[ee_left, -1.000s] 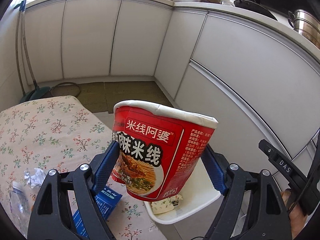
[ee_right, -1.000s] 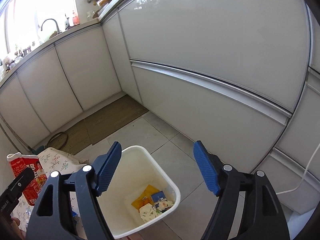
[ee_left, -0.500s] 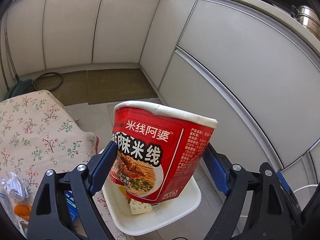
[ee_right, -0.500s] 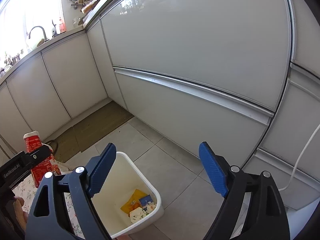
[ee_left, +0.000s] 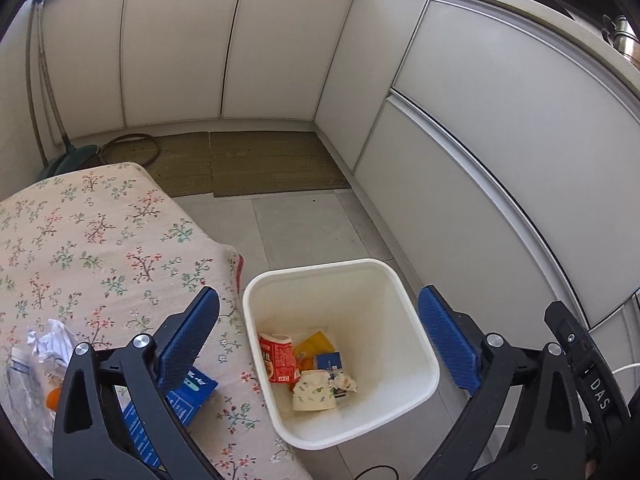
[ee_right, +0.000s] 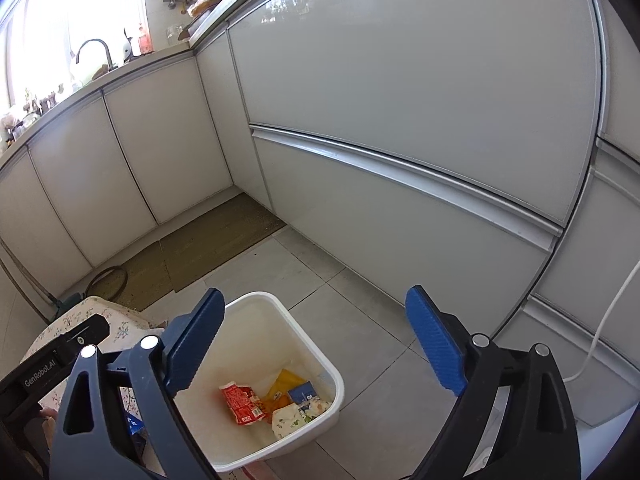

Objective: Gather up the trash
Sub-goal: 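Move the left tool over the bin and open it to drop the noodle cup, then move both tools back over the table toward the water bottle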

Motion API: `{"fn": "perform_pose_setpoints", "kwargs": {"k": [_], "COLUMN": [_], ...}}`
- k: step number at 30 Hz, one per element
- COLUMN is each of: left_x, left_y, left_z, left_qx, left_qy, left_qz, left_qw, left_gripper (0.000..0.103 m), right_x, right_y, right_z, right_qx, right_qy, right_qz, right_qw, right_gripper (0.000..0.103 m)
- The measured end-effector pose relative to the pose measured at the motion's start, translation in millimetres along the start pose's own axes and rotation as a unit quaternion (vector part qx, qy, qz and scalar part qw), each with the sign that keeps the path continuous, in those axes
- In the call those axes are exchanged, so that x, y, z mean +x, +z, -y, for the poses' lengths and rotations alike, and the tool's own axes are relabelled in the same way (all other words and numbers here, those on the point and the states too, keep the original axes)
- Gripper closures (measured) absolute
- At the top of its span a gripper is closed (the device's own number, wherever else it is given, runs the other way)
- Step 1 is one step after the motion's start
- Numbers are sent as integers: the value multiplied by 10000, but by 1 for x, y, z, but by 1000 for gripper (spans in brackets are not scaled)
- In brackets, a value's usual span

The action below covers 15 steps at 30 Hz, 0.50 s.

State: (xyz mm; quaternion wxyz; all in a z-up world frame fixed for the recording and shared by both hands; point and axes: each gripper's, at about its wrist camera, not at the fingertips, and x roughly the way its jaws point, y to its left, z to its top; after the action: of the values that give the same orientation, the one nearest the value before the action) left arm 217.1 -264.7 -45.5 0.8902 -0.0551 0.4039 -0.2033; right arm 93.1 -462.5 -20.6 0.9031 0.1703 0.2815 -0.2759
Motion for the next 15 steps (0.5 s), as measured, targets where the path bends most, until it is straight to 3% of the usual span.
{"fn": "perform_pose_setpoints", "kwargs": {"k": [7, 15], "left_x": [-35, -69], "left_y": [-6, -18], "left_z": [-33, -80], "left_qx": [-156, -335], "left_qy": [382, 738], "left_qz": [251, 281], "left_qw": [9988, 9963], "left_gripper": [8, 8], "right_x": [-13, -26], "right_y": [-14, -30], "right_z": [-37, -84], "right_qx": [-400, -804], "right_qy": [280, 491], "right_qz": [-143, -91], "right_qw": [9987, 9955], "right_gripper": [13, 11]}}
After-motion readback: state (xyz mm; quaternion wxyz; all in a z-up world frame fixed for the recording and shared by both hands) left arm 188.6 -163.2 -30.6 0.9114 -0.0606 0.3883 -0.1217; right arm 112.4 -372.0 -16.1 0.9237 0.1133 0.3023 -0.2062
